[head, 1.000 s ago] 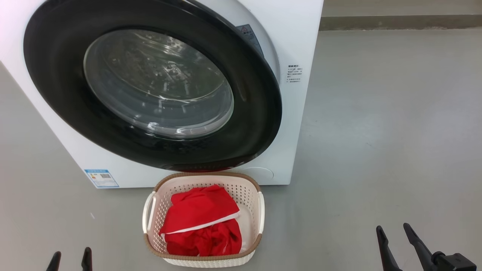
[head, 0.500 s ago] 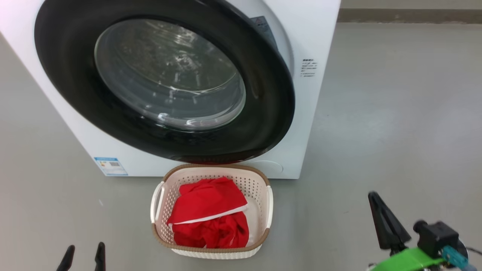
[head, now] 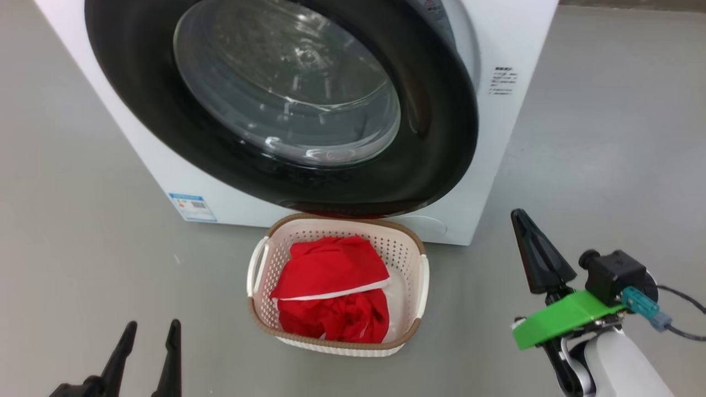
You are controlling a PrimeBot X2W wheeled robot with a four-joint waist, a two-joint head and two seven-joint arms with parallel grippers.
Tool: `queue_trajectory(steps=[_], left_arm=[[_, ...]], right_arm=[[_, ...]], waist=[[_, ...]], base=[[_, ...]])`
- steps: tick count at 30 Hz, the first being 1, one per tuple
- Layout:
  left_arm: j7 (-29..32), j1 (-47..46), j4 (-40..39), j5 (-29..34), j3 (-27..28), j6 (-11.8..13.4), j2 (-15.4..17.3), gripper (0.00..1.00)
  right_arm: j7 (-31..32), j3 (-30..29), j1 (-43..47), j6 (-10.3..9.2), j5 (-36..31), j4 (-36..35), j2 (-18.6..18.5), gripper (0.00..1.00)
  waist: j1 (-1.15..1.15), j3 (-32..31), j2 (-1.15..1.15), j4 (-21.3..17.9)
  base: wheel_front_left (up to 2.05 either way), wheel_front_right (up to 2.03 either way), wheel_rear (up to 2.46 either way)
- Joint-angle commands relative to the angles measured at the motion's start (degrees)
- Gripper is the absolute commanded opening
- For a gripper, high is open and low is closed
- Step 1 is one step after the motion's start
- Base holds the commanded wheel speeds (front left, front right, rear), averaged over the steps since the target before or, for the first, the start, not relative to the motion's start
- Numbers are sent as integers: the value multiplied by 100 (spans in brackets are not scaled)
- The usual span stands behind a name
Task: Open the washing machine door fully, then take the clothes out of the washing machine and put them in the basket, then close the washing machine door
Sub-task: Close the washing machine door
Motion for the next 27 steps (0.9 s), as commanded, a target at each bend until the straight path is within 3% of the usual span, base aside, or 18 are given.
queue_trajectory(steps=[1, 27], left_arm=[[-46, -243, -139, 36, 146, 3, 41, 100], [-46, -833, -142, -100, -158, 3, -115, 100]], right_arm=[[-36, 135, -296, 36, 63, -45, -37, 0], [-36, -86, -1941, 36, 99, 948, -63, 0]], waist=[[0, 149, 0, 156], [0, 898, 0, 683]], base=[[0, 0, 0], [0, 0, 0]])
